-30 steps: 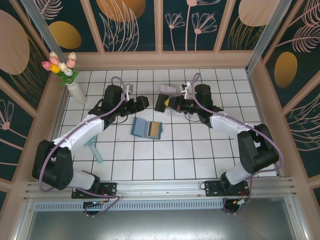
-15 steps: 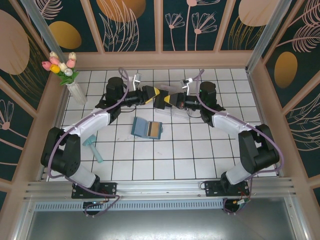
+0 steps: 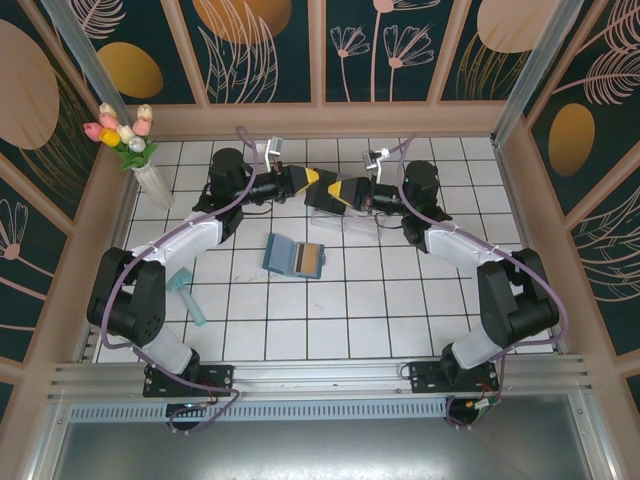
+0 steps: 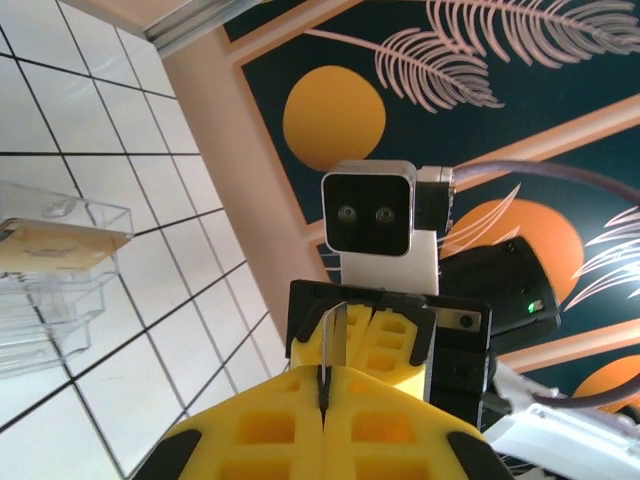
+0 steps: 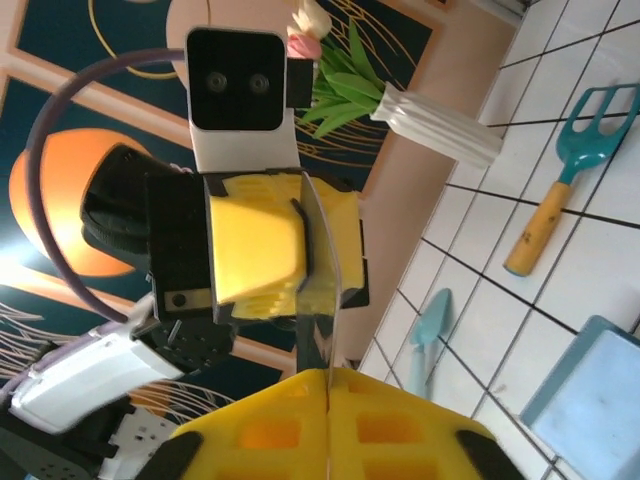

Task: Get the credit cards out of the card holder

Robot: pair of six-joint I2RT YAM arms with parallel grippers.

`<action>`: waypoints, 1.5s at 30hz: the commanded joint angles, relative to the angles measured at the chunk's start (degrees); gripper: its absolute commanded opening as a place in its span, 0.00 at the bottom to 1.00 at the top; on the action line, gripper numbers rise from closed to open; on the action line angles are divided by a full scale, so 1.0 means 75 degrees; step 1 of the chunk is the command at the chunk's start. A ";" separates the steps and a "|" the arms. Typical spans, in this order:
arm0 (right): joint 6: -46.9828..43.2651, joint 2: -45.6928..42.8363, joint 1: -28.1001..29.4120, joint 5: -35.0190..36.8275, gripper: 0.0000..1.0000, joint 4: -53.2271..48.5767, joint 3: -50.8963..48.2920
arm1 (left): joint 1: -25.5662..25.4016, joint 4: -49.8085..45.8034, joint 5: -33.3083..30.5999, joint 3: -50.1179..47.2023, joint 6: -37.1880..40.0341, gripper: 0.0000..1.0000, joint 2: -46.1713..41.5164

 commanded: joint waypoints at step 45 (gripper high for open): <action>-0.3619 -0.0454 0.1134 0.3278 0.00 -0.2858 0.0603 | 0.0719 -0.2704 -0.2593 -0.1278 0.0747 0.82 -0.1486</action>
